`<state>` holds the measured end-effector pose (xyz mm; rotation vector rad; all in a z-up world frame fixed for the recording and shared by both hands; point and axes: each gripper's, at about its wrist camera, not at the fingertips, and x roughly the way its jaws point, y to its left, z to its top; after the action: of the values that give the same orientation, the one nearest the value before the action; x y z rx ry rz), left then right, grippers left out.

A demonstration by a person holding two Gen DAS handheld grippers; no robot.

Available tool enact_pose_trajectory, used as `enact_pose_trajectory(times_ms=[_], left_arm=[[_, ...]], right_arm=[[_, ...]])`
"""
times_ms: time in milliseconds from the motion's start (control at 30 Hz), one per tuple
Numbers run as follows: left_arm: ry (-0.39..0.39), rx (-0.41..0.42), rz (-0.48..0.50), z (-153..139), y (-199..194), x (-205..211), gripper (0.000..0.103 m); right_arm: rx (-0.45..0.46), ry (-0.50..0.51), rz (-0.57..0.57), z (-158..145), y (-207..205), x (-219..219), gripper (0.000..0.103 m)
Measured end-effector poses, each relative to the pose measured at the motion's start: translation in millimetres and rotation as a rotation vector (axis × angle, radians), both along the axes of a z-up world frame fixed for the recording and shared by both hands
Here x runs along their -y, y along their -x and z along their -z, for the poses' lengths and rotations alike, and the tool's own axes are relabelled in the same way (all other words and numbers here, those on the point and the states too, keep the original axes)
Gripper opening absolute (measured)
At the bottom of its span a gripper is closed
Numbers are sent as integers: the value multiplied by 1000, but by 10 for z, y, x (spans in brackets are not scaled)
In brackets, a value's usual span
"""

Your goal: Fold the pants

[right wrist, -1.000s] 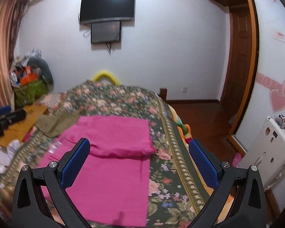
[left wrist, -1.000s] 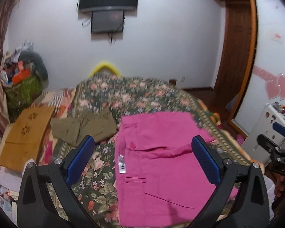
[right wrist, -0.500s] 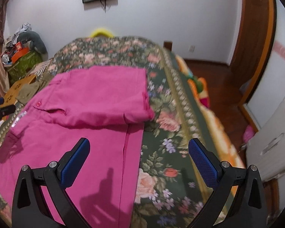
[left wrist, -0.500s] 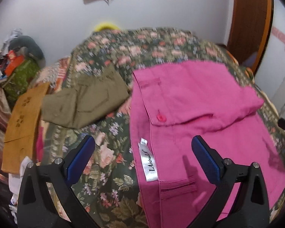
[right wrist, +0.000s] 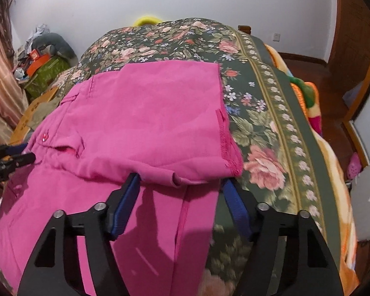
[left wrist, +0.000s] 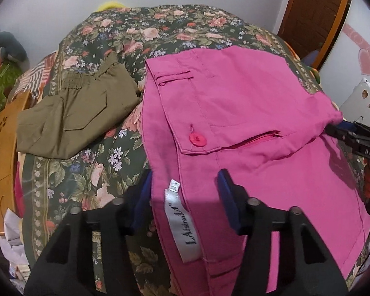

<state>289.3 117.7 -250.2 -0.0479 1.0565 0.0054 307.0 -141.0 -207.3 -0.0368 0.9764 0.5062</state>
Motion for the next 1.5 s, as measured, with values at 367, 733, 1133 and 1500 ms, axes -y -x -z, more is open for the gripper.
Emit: enact_pose_trajectory(times_ms=[367, 733, 1133, 1500], left_arm=[[-21, -7, -23, 124, 10, -60, 45], [-20, -12, -59, 105, 87, -142, 47], [43, 33, -36, -258, -217, -248, 47], [201, -87, -30, 86, -653, -272, 36]], right_arm=[[-76, -14, -5, 213, -335, -82, 18], [-88, 70, 18, 195, -264, -53, 9], [-56, -33, 60, -218, -178, 308, 36], [-167, -111, 38, 180, -735, 24, 40]])
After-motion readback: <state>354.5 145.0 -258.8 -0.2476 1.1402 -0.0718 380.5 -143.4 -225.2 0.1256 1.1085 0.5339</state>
